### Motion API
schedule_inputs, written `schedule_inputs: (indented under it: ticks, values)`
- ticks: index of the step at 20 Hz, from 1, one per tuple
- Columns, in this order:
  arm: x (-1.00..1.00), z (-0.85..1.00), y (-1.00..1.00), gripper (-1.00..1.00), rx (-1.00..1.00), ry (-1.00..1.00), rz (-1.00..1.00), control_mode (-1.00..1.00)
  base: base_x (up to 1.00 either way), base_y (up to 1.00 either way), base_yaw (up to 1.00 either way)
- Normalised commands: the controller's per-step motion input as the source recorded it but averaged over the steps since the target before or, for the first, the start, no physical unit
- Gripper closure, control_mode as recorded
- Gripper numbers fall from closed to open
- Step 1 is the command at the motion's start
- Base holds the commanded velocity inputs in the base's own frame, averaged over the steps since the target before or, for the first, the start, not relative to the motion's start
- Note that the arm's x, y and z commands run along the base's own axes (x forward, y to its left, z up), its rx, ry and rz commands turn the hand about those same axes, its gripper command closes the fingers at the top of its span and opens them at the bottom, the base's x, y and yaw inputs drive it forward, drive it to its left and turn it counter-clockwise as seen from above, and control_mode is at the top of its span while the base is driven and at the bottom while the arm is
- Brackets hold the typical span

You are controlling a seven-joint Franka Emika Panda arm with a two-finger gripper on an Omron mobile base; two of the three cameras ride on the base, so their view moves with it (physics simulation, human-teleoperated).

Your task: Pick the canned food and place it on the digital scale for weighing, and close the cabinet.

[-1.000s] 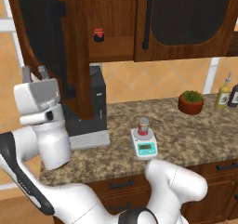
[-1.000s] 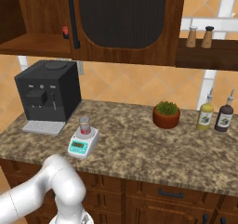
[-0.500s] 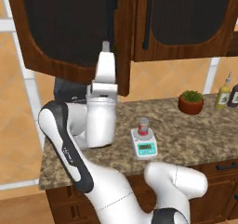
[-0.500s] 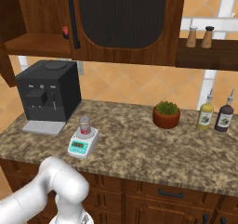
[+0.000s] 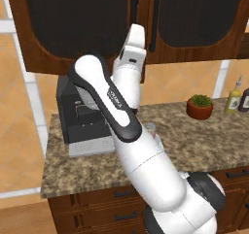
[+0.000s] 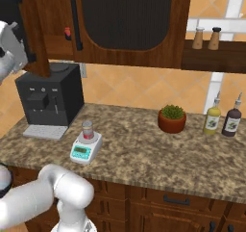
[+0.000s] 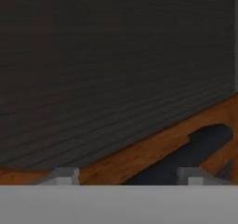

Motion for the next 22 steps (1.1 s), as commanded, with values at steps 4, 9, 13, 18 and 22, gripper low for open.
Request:
schedule_inputs:
  ticks: [4, 9, 13, 18, 22]
  values:
    - [1.0, 0.0, -0.03, -1.0, 0.0, 0.3, -0.2, -1.0, 0.0, 0.0, 0.0]
    - [1.0, 0.0, 0.0, -1.0, 0.0, 0.18, -0.16, -1.0, 0.0, 0.0, 0.0]
    - [0.64, -0.2, 0.16, -1.0, -0.13, -0.09, -0.26, -1.0, 0.0, 0.0, 0.0]
    - [1.0, -0.41, 0.32, -1.0, -0.16, 0.01, -0.28, -1.0, 0.0, 0.0, 0.0]
    - [1.0, -0.27, 0.08, -1.0, -0.06, 0.14, -0.24, -1.0, 0.0, 0.0, 0.0]
